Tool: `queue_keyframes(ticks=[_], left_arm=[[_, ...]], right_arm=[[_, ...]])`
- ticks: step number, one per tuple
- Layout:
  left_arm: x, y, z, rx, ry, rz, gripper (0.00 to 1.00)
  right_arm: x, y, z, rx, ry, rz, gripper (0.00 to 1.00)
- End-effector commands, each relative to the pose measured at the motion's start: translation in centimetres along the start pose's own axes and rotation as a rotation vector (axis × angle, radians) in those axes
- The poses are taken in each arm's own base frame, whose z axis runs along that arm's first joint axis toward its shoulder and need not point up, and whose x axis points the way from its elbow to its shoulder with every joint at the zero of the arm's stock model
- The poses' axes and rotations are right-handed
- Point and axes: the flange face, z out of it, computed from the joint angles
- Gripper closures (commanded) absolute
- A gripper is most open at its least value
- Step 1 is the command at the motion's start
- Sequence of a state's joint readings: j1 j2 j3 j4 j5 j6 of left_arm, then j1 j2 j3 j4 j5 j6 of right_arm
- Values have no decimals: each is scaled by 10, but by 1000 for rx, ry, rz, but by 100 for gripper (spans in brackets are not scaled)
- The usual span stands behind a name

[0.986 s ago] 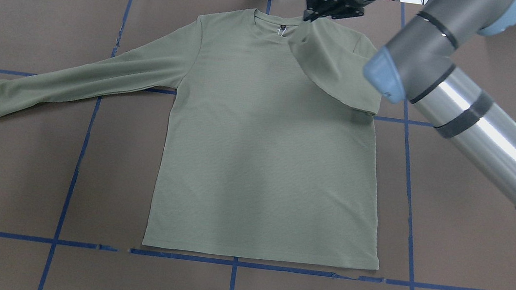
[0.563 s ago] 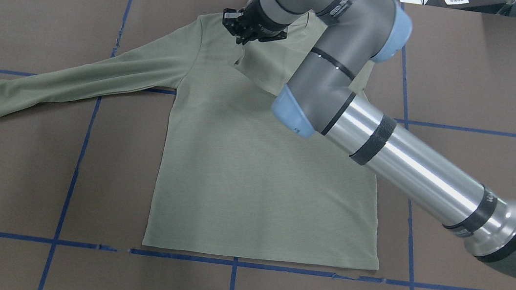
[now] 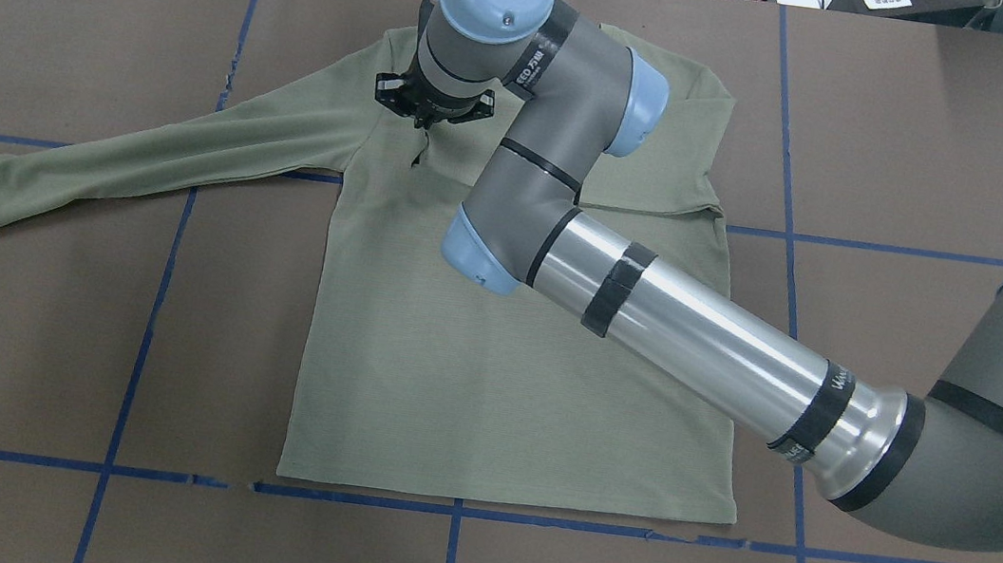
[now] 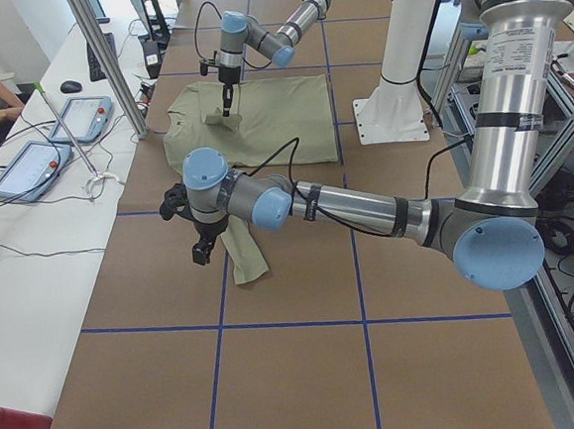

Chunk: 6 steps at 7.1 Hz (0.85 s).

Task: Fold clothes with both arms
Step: 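Carry the cuff with the right gripper across the shirt toward the other sleeve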

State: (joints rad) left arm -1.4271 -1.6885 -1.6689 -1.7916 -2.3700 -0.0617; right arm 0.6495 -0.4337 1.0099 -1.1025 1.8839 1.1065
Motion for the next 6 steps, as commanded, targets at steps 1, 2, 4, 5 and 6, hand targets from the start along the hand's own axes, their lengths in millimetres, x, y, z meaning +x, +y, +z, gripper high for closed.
queue_keyframes(ticks=[1, 2, 4, 5, 6], left_arm=[[1, -3, -1, 4, -4, 3, 0], [2, -4, -2, 6, -4, 3, 0], [-4, -1, 4, -6, -8, -4, 0], [-5, -1, 5, -8, -8, -6, 0], [-5, -3, 5, -7, -8, -8, 0]], right_arm=[[-40, 11, 9, 80, -6, -41, 21], [-55, 23, 11, 174, -62, -71, 1], [-63, 24, 7, 186, -75, -73, 0], [-63, 23, 7, 187, -73, -68, 1], [-59, 23, 10, 182, -64, -59, 1]])
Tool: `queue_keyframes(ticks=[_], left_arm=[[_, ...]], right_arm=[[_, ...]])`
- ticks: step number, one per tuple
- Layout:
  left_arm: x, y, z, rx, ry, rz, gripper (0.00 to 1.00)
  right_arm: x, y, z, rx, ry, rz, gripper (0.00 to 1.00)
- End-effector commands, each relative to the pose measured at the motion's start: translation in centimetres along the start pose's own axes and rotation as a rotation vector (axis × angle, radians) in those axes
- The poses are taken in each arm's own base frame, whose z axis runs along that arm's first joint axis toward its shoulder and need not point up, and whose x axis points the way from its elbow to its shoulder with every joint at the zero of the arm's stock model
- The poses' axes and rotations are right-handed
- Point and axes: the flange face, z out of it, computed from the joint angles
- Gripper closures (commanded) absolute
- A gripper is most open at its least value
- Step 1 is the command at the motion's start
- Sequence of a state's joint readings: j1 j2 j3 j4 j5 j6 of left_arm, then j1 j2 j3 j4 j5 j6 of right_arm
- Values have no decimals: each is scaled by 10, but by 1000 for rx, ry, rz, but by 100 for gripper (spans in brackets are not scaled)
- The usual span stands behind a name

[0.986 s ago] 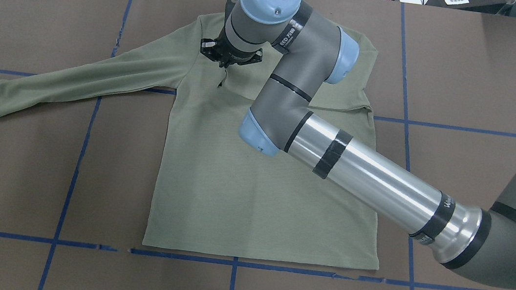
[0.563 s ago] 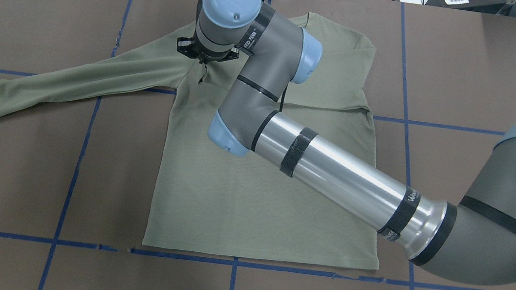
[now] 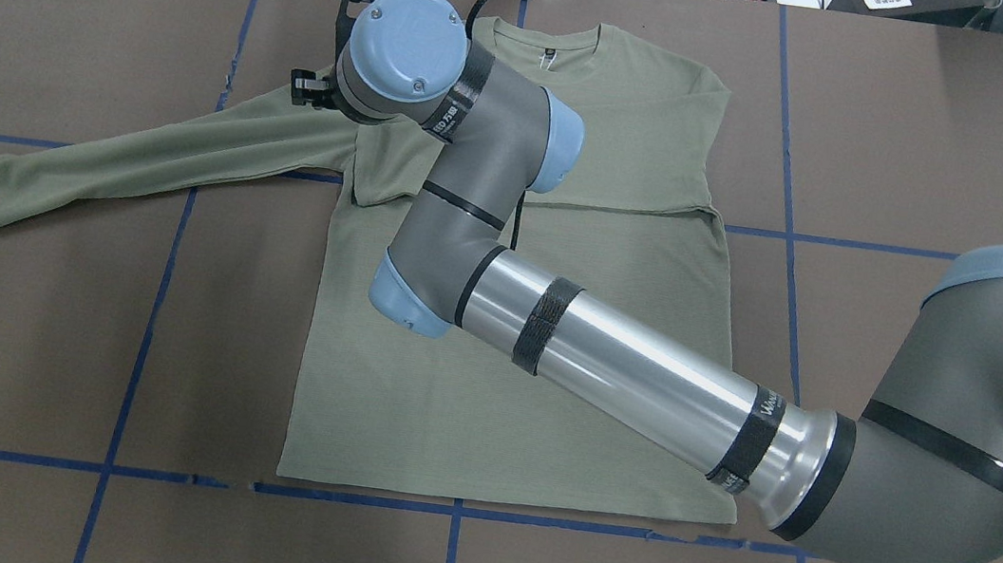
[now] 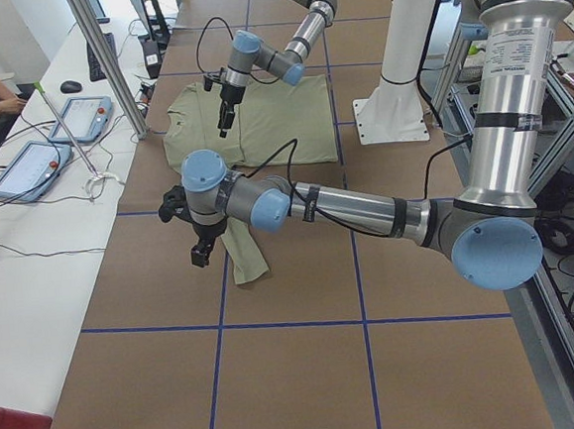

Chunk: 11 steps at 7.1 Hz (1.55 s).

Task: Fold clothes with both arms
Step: 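Carry the cuff with the right gripper across the shirt toward the other sleeve, then release the sleeve and lift the right gripper off the shirt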

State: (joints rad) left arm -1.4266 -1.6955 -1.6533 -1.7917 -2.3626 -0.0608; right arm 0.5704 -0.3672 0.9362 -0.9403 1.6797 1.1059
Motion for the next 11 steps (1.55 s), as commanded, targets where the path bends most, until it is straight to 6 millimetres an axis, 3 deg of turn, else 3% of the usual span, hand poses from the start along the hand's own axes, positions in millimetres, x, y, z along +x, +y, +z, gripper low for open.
queue_keyframes(ticks=[1, 2, 3, 6, 8, 10, 11], left_arm=[[-5, -3, 5, -7, -3, -40, 0], [-3, -8, 7, 31, 2, -103, 0], [5, -4, 26, 60, 26, -150, 0], [34, 34, 74, 146, 8, -318, 0], [42, 51, 119, 176, -67, -329, 1], [32, 67, 153, 212, -69, -347, 1], [46, 70, 166, 201, -49, -377, 1]], right_arm=[[9, -1, 1, -12, 11, 12, 1], [28, -6, -8, -83, 66, 35, 1], [52, -9, -34, -166, 112, 53, 1], [149, -29, -111, -265, 177, 164, 0], [218, -4, -148, -278, 185, 168, 0], [230, 0, -153, -275, 189, 169, 0], [232, 1, -152, -277, 193, 171, 0]])
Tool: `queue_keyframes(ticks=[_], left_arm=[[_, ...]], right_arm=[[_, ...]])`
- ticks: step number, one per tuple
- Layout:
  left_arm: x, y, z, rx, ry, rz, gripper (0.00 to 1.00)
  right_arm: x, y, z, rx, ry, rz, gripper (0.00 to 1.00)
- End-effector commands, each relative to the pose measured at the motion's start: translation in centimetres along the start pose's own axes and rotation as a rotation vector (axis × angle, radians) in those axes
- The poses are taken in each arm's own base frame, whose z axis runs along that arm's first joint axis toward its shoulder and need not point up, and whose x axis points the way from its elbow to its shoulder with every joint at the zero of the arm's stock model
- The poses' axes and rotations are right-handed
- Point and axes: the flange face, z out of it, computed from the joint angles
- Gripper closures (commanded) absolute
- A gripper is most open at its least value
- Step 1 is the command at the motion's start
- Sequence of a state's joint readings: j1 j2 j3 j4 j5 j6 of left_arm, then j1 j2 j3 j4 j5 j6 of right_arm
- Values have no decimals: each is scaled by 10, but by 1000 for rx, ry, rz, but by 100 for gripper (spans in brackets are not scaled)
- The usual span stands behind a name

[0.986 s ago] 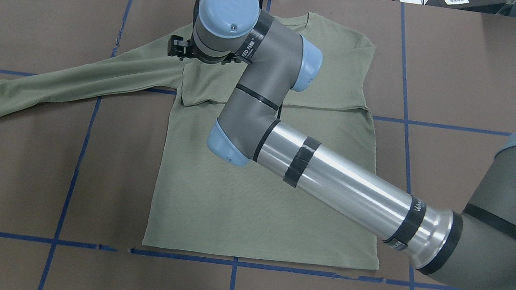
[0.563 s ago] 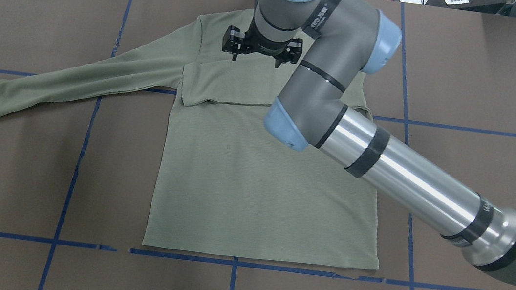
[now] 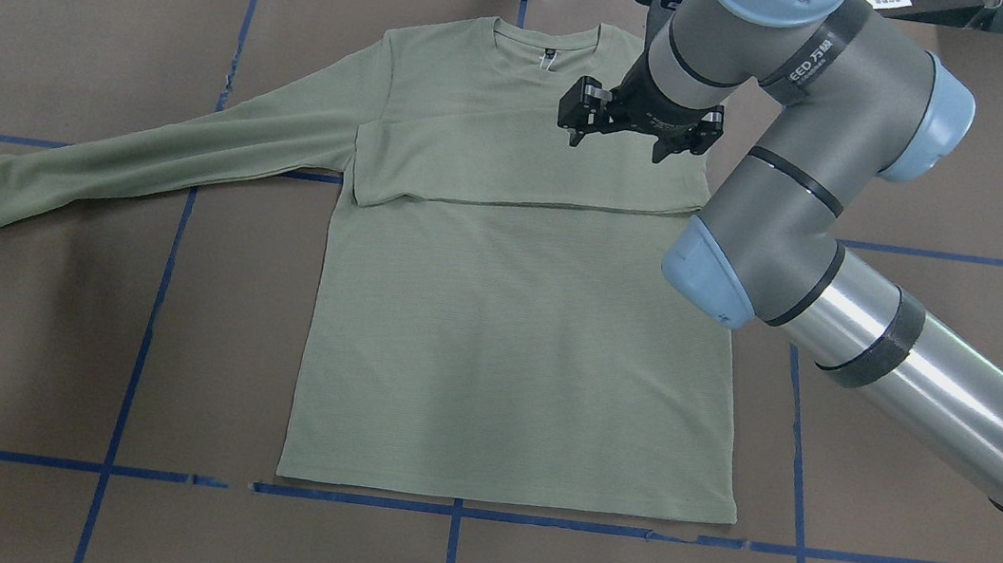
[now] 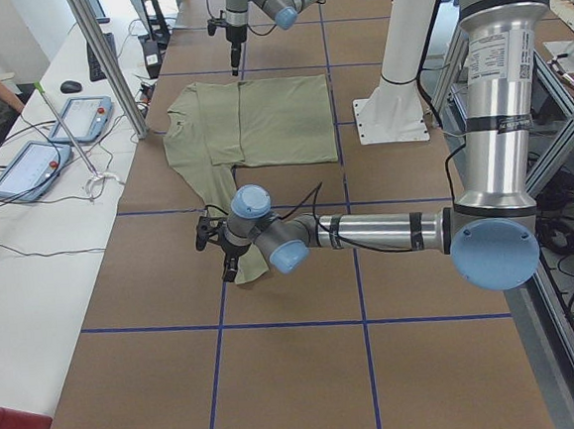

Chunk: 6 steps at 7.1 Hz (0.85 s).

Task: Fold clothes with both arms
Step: 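Release the sleeve and lift the right gripper off the shirt, then lower the left gripper onto the cuff of the other sleeve and grasp it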

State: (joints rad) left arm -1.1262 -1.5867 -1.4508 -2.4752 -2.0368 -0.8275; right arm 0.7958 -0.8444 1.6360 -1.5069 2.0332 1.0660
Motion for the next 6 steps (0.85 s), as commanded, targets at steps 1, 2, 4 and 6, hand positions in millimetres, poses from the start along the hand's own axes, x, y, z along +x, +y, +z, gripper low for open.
queue_keyframes(ticks=[1, 2, 4, 6], left_arm=[[12, 20, 23, -7, 3, -38, 1], [21, 26, 32, 11, -21, -32, 1], [25, 33, 39, 11, -35, -24, 2], [26, 35, 43, 18, -52, -19, 2]], right_arm=[[7, 1, 1, 0, 7, 3, 0], [8, 2, 2, 0, 8, 5, 0], [8, 1, 2, 4, 10, 7, 0], [9, 1, 3, 4, 12, 7, 0]])
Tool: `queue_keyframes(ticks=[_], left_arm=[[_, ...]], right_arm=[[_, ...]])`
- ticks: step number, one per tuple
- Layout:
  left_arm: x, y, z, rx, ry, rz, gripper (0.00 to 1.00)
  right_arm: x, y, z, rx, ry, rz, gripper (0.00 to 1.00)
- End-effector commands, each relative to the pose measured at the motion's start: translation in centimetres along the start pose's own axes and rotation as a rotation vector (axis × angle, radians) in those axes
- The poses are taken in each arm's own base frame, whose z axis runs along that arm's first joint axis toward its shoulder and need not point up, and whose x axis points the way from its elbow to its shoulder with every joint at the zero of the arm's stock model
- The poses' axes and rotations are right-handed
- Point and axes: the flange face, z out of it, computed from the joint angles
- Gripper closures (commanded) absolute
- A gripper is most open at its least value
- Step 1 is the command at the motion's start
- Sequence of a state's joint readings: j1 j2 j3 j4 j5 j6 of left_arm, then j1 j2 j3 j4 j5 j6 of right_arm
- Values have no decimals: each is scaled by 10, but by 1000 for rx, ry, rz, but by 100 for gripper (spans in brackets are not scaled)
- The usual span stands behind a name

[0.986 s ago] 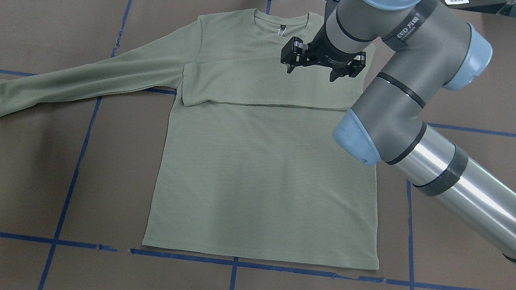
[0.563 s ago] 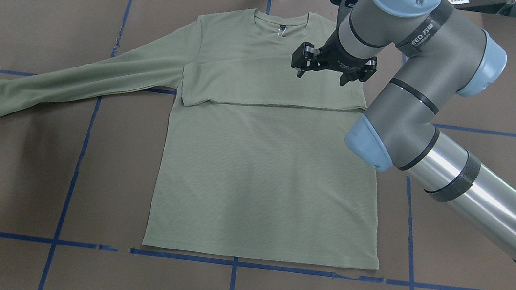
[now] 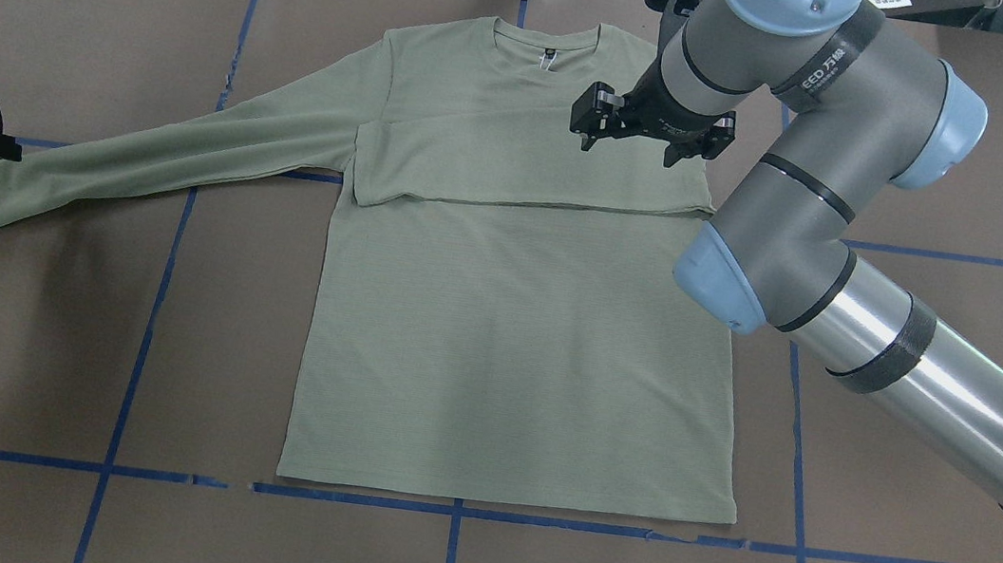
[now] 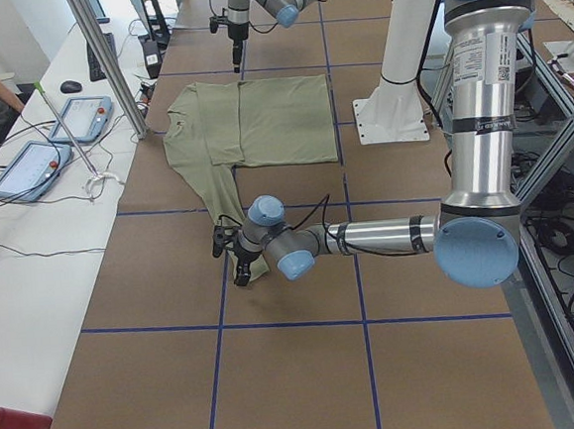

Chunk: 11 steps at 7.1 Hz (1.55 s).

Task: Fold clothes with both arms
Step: 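Lower the left gripper onto the cuff of the other sleeve and grasp it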

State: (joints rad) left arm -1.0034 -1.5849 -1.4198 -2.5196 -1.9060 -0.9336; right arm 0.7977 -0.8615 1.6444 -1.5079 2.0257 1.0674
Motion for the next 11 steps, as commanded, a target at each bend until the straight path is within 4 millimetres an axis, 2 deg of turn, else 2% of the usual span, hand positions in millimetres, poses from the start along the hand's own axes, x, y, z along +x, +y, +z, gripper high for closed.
queue_keyframes(ticks=[1, 3, 4, 7, 11], left_arm=[[3, 5, 5, -3, -10, 12, 2], [11, 15, 10, -23, -6, 28, 2], [3, 21, 8, -30, -13, 22, 2], [-2, 26, 8, -39, -18, 12, 2], [-1, 28, 10, -47, -19, 12, 9]], right_arm=[[1, 0, 1, 0, 2, 1, 0], [3, 0, 1, 0, 3, 3, 0], [4, -1, 1, 1, 5, 4, 0], [3, -1, 0, 4, 3, 3, 0], [5, -4, -3, 5, 0, 4, 0]])
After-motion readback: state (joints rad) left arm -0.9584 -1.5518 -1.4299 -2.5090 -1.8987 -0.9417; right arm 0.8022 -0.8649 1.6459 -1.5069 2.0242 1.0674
